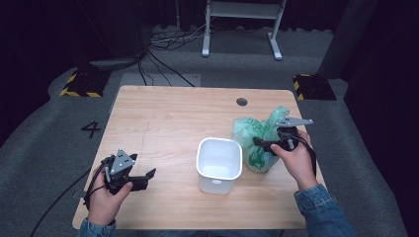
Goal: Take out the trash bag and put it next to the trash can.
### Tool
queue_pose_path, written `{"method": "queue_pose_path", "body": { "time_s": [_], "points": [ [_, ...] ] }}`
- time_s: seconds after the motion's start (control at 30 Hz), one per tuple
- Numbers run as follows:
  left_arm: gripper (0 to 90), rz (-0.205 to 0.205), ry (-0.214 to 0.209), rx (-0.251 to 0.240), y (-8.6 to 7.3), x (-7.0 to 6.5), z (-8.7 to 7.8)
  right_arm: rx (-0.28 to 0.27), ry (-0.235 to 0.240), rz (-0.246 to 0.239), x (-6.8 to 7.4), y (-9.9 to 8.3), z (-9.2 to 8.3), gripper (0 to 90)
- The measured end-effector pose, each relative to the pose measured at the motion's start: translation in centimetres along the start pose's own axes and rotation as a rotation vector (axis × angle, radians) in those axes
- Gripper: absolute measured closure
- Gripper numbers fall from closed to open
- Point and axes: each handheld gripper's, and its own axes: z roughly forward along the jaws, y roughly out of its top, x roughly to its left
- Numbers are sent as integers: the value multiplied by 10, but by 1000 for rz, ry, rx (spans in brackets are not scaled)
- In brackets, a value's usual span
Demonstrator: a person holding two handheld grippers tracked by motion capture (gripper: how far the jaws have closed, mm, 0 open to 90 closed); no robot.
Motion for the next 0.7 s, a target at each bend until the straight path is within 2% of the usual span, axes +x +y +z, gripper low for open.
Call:
{"method": "queue_pose_path", "body": {
  "time_s": [0.33, 0.7],
  "points": [
    [195, -4, -8, 2, 1, -2, 3, -38, -37, 17, -1, -10, -50, 286],
    [194, -15, -4, 12, -5, 1, 2, -70, -62, 9, -2, -32, -80, 288]
  ]
}}
